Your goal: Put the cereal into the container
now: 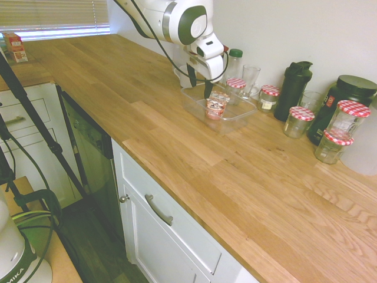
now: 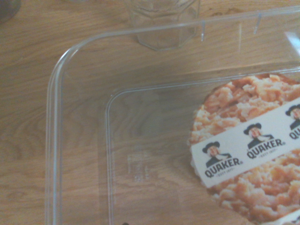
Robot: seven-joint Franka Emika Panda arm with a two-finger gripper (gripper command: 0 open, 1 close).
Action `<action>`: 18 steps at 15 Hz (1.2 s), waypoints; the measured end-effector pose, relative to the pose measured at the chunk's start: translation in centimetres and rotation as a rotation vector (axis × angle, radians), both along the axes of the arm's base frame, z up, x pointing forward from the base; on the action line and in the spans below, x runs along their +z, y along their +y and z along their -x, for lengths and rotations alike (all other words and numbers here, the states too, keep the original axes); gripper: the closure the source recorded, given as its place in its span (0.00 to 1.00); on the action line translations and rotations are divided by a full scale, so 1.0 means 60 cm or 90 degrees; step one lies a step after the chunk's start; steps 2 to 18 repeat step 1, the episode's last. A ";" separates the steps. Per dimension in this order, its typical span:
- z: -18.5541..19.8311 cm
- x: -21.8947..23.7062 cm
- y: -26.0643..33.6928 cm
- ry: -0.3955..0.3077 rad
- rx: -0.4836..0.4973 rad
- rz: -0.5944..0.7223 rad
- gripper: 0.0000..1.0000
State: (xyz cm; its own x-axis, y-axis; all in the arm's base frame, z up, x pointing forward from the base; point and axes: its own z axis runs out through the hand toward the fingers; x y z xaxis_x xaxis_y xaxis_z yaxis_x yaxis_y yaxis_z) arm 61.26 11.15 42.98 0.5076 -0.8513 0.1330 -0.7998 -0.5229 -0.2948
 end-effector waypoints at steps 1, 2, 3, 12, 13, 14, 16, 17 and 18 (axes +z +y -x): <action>0.010 0.006 0.000 -0.004 0.003 -0.002 0.00; 0.010 0.006 0.000 -0.004 0.003 -0.002 0.00; 0.010 0.006 0.000 -0.004 0.003 -0.002 0.00; 0.010 0.006 0.000 -0.004 0.003 -0.002 0.00; 0.010 0.006 0.000 -0.004 0.003 -0.002 0.00; 0.010 0.006 0.000 -0.004 0.003 -0.002 0.00; 0.010 0.006 0.000 -0.004 0.003 -0.002 0.00; 0.010 0.006 0.000 -0.004 0.003 -0.002 0.00; 0.010 0.006 0.000 -0.004 0.003 -0.002 0.00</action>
